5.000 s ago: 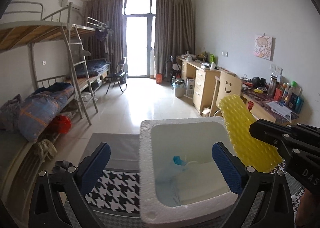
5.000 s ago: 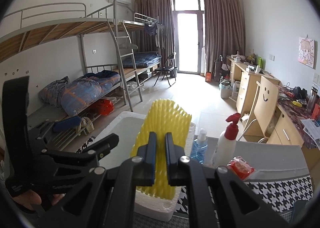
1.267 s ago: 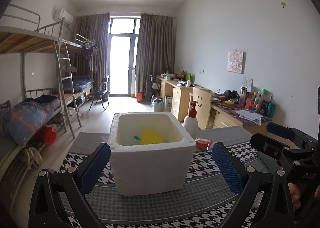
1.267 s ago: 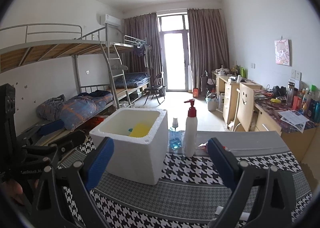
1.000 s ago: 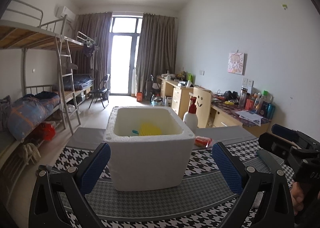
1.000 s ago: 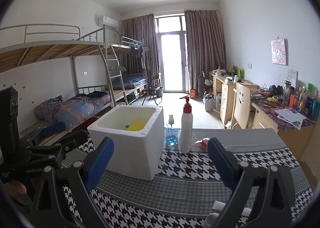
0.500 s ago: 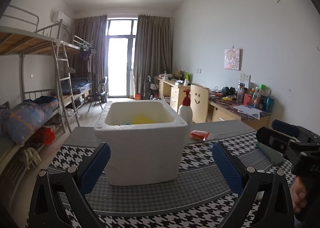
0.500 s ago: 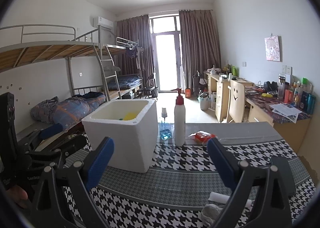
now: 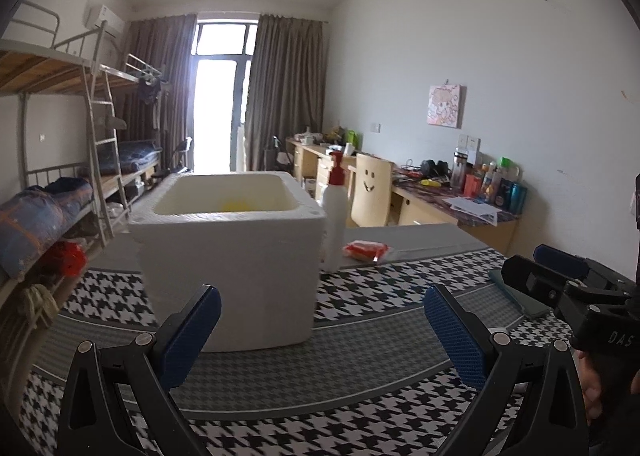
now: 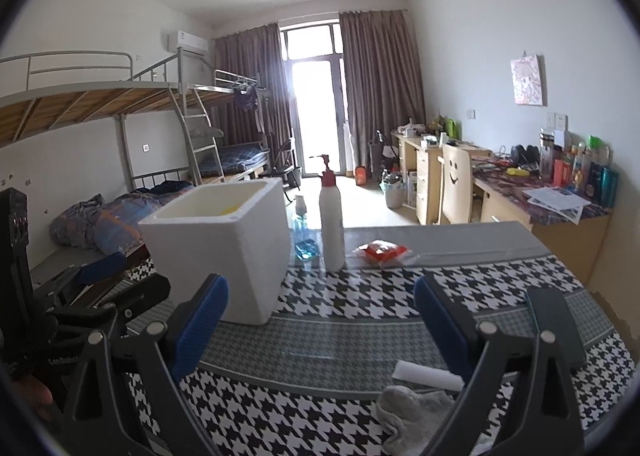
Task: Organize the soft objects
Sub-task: 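Turn both tools away from the box toward the grey sock on the table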
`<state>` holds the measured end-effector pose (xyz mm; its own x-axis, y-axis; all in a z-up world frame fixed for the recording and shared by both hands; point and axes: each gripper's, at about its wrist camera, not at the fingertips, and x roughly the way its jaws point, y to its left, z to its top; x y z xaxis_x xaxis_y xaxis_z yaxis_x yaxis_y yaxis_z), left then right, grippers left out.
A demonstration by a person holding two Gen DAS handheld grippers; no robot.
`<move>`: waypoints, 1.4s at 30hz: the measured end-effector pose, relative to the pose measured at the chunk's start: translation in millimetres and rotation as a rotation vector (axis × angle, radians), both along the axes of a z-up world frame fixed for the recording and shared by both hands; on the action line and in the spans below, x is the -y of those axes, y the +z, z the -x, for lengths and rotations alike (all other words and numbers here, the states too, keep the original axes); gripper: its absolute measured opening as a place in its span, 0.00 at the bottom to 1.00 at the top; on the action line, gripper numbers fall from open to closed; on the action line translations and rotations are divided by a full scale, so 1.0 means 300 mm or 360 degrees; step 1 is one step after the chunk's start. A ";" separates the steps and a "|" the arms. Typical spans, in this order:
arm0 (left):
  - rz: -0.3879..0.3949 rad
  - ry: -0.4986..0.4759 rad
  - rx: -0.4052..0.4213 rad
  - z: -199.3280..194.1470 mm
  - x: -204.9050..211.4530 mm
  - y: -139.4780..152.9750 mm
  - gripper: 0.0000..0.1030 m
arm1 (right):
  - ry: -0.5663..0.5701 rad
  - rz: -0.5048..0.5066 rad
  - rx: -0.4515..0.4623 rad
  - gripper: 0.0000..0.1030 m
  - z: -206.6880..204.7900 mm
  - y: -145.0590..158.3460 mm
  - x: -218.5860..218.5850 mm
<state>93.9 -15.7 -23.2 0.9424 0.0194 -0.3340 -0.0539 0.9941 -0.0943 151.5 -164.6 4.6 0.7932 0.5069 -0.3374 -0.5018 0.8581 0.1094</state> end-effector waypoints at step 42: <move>-0.0139 -0.0397 -0.0259 -0.112 0.332 -0.125 0.99 | -0.0435 -0.0030 -0.0233 0.93 0.033 -0.183 0.329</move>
<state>127.6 -115.2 -60.7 0.8558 -0.1705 -0.4883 0.1855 0.9825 -0.0180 141.7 -263.4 -50.2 0.8448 0.2886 -0.4507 -0.2303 0.9562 0.1806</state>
